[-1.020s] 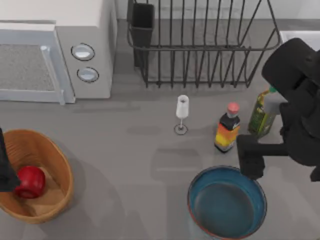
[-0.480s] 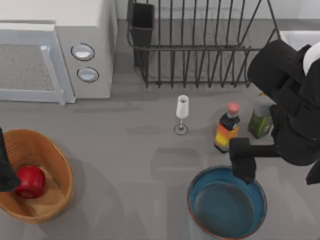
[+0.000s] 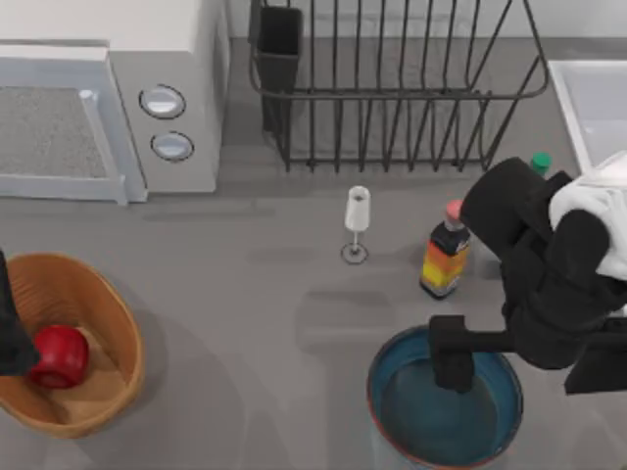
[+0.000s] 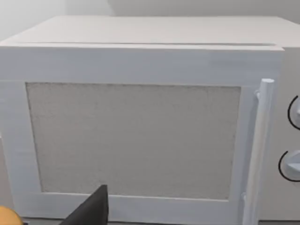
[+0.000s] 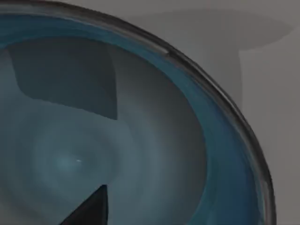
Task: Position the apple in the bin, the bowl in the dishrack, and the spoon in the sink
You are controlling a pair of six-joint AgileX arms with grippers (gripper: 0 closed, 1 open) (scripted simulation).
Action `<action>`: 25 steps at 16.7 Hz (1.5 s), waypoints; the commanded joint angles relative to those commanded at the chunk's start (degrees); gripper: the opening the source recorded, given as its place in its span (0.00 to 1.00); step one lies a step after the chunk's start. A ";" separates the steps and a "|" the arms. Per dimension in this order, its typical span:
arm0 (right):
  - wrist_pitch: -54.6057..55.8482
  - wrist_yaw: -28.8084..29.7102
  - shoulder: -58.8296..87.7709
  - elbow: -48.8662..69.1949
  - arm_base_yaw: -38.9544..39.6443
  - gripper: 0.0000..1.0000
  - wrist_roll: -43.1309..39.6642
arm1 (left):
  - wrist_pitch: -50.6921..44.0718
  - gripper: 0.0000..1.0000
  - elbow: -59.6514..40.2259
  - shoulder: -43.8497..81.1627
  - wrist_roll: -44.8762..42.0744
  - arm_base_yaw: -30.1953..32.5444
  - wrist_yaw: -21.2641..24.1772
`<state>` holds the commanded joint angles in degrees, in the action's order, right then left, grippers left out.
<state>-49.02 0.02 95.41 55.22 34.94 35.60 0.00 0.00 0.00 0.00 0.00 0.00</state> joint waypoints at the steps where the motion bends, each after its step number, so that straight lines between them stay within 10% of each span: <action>1: 2.09 0.00 0.78 -1.50 0.05 1.00 0.06 | 0.00 1.00 0.00 0.00 0.00 0.00 0.00; 7: 4.70 0.00 1.89 -3.61 0.14 1.00 0.17 | 0.00 1.00 0.00 0.00 0.00 0.00 0.00; 20: 4.70 0.00 1.89 -3.61 0.14 0.02 0.17 | 0.00 1.00 0.00 0.00 0.00 0.00 0.00; 25: 4.70 0.00 1.89 -3.61 0.14 0.00 0.17 | 0.00 1.00 0.00 0.00 0.00 0.00 0.00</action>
<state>-44.32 0.02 97.31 51.61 35.08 35.77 0.00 0.00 0.00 0.00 0.00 0.00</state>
